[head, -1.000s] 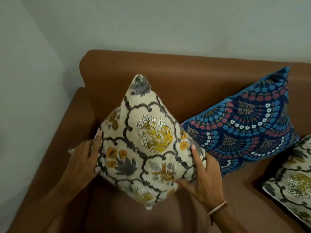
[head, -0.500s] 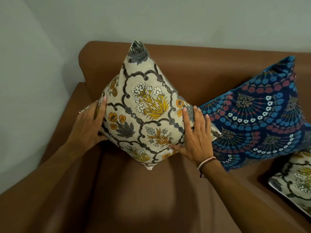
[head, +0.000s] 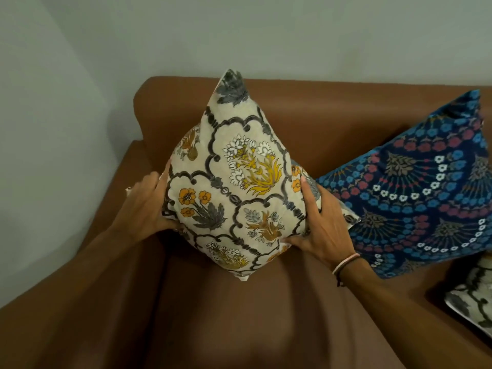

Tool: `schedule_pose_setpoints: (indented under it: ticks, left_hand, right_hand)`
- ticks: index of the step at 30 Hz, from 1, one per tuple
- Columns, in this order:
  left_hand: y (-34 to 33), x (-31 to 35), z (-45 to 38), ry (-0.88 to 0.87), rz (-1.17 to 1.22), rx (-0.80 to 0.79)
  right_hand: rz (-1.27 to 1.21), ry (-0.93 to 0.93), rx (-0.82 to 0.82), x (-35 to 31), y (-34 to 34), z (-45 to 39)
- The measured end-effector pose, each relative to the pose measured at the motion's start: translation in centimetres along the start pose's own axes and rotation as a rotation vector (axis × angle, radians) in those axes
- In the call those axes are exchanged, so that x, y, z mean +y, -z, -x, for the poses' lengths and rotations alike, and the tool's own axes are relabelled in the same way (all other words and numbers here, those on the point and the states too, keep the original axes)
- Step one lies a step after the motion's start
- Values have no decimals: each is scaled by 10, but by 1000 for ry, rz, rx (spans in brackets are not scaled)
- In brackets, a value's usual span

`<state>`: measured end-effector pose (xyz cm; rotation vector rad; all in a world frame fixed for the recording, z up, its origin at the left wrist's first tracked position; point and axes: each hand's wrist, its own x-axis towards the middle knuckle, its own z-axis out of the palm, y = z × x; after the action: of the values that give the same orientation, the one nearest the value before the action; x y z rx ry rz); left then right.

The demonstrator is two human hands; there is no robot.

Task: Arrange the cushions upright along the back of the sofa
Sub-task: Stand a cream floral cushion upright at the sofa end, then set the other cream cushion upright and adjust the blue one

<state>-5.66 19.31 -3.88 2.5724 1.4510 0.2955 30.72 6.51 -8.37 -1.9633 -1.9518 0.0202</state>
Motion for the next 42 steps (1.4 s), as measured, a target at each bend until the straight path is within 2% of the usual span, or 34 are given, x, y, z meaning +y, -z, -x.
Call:
schedule_pose_setpoints:
  ticks: [2,5,9,11,13,15,17,19,25,28,29,31,34,37,40,42]
  left_hand:
    - [5,-7,11,9,-70,24]
    - [13,-21,22,83,-164,-60]
    - [14,-7,22,176,-103,-173]
    - [10,14,25,122,-98,-35]
    - [2,47,30,-12,-125,155]
    - [-6,88,34,-150,-98,278]
    - [-23,146,31,-272,-87,302]
    - [-39,191,30,-325,-79,262]
    - [-114,402,-2,-580,77,158]
    - [-168,504,-8,-688,137,9]
    - [-193,544,-13,-674,152,-61]
    - [-227,587,-21,-501,152,-217]
    - [-290,633,-33,-197,197,-477]
    - [-327,658,-53,-94,401,-694]
    - [-336,685,-67,-7,480,-675]
    - [-328,698,-66,8,383,-620]
  right_hand:
    - [-21,5,-2,-7,-2,0]
    - [35,-4,-60,-23,-8,-5]
    - [61,-23,-74,-33,-9,-6]
    - [77,29,-62,-22,-4,5]
    - [93,68,-25,0,6,27]
    - [107,88,17,30,19,53]
    - [143,53,25,74,37,87]
    - [172,23,21,105,49,112]
    - [265,-156,-11,268,126,209]
    - [293,-240,-6,358,155,250]
    - [292,-280,-9,398,169,266]
    - [208,-338,-49,457,187,284]
    - [52,-440,-309,560,213,309]
    - [68,-487,-502,645,233,317]
    - [50,-426,-679,688,234,306]
    - [-59,-371,-785,683,223,302]
